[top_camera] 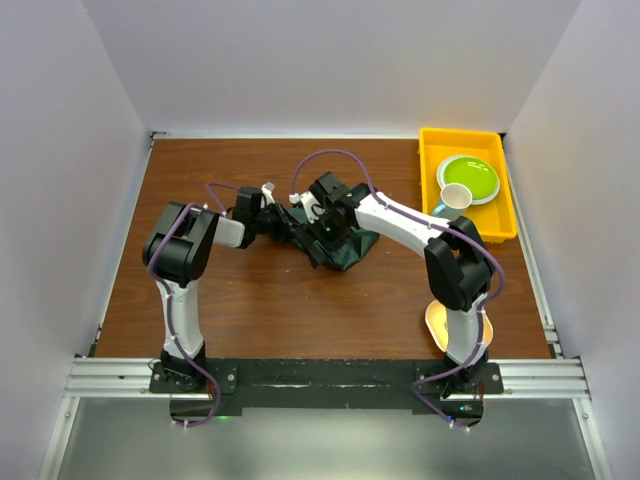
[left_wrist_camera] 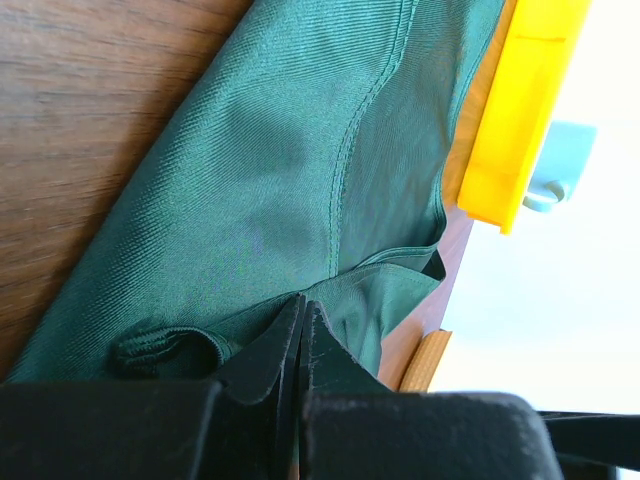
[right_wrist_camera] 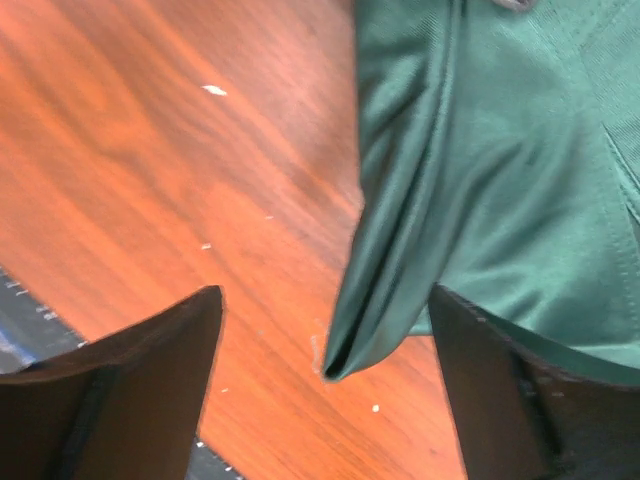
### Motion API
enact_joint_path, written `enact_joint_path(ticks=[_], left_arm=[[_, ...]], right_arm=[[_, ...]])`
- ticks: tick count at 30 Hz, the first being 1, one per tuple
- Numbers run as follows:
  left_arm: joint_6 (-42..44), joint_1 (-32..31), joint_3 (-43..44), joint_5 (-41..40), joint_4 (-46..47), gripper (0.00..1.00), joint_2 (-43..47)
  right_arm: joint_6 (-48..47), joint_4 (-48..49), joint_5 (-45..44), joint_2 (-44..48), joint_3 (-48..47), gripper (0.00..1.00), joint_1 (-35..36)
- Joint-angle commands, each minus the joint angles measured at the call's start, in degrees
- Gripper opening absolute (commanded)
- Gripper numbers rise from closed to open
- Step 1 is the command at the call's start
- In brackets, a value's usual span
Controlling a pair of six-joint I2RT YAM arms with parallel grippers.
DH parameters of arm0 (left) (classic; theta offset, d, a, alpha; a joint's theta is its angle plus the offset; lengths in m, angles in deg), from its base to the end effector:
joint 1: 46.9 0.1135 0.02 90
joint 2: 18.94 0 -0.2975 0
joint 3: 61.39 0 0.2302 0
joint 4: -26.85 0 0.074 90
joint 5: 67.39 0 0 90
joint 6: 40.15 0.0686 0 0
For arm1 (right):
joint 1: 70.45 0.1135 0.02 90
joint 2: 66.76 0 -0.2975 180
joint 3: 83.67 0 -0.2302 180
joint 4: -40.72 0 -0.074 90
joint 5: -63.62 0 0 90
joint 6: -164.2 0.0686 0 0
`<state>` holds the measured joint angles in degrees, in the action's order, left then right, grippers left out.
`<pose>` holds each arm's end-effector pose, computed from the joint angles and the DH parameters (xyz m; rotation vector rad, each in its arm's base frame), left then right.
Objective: Fold the napkin, place the utensils inside, and roll it up
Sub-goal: Roll the napkin with the utensil
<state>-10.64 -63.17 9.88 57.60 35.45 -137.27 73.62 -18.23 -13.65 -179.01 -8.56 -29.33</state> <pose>0.3921 -0.1554 0.1259 -0.5786 2.4180 -1.3441 0.3046 0.2860 0.2303 -1.0535 2.5827 0.4944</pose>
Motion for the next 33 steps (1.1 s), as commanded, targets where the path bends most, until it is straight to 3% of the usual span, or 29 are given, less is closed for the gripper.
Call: enact_joint_path(ticks=[1,5,19,33], left_arm=[[2.74,-0.43,-1.49,-2.29,-9.99,0.00,-3.85],[3.10,-0.43,-1.05,-2.29,-10.43,0.00,-3.93],[4.06,-0.08,-0.18,-1.76,-11.75,0.00,-4.46],[5.99,0.19,2.28,-2.81,-14.82,0.00,-5.16]], right_arm=[[-0.92,0.68,-6.75,-1.22,-1.19,0.80,-1.31],[-0.56,-0.46,-7.72,-2.36,-1.80,0.71,-1.31],[2.78,0.94,-3.15,-1.93,1.71,0.07,-4.65],[4.18,6.12,2.56,-3.77,9.88,0.01,-9.74]])
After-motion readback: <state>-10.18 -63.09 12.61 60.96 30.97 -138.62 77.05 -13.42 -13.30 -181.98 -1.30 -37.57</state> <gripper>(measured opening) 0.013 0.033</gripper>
